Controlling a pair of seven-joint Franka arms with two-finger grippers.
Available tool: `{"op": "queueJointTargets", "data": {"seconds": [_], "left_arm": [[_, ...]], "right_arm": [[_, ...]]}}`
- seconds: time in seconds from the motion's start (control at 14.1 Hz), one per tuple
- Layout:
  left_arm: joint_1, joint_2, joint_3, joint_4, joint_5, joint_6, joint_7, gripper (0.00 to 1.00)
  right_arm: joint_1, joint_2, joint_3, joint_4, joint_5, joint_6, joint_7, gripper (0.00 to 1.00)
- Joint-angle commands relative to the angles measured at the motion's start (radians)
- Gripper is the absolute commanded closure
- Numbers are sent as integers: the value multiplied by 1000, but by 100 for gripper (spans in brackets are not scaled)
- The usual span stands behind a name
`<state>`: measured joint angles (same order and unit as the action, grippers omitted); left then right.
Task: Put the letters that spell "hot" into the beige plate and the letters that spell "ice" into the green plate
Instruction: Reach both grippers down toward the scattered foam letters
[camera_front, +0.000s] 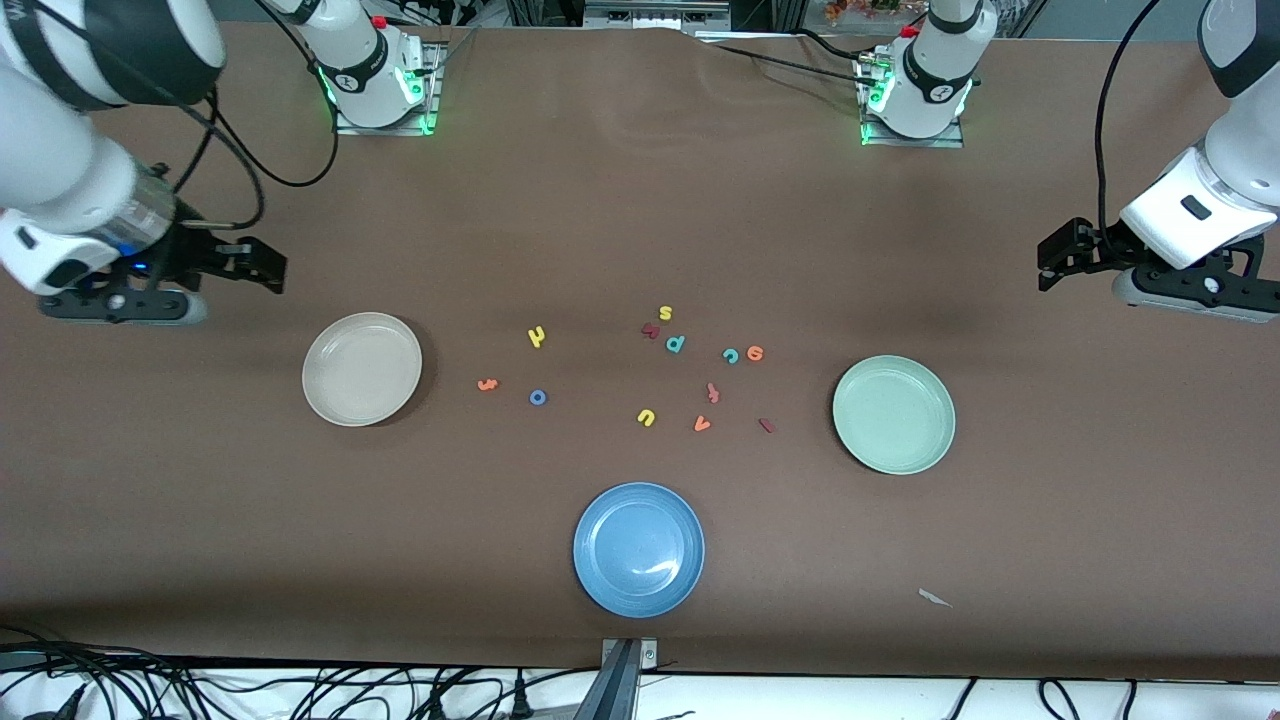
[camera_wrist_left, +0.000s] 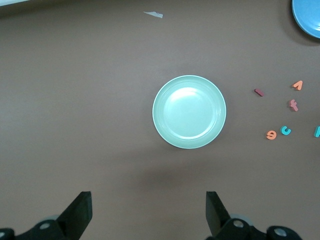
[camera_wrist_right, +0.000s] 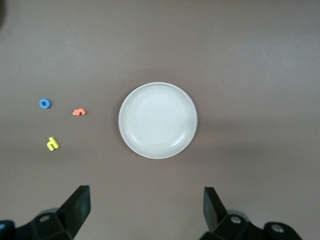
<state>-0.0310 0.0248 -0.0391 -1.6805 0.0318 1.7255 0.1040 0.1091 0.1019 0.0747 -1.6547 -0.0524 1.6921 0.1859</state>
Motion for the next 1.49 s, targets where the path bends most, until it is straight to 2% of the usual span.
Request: {"op": "queueJointTargets", "data": {"seconds": [0.0, 0.5, 0.71, 0.92, 1.06, 1.28, 1.42], "left_arm": [[-3, 10, -4, 24, 19, -21, 3, 0], [-78, 58, -5, 27, 14, -17, 6, 0], [-174, 142, -5, 74, 7, -4, -10, 0], [-195, 233, -5, 142, -44, -4, -1, 0], [-201, 286, -7, 154, -73, -3, 6, 0], [-280, 340, -4, 156, -62, 51, 5, 0], [-288, 369, -7, 156, -70, 103, 8, 0]], "right_arm": [[-2, -7, 52, -74, 5, 72, 53, 0], [-2, 30, 174, -215, 5, 213, 164, 0], [-2, 47, 233, -304, 3, 370, 243, 0], [0, 94, 298, -375, 2, 516, 314, 0], [30, 148, 306, -381, -4, 557, 329, 0], [69, 238, 306, -379, -24, 621, 314, 0], [93, 297, 306, -379, -69, 684, 310, 0]]}}
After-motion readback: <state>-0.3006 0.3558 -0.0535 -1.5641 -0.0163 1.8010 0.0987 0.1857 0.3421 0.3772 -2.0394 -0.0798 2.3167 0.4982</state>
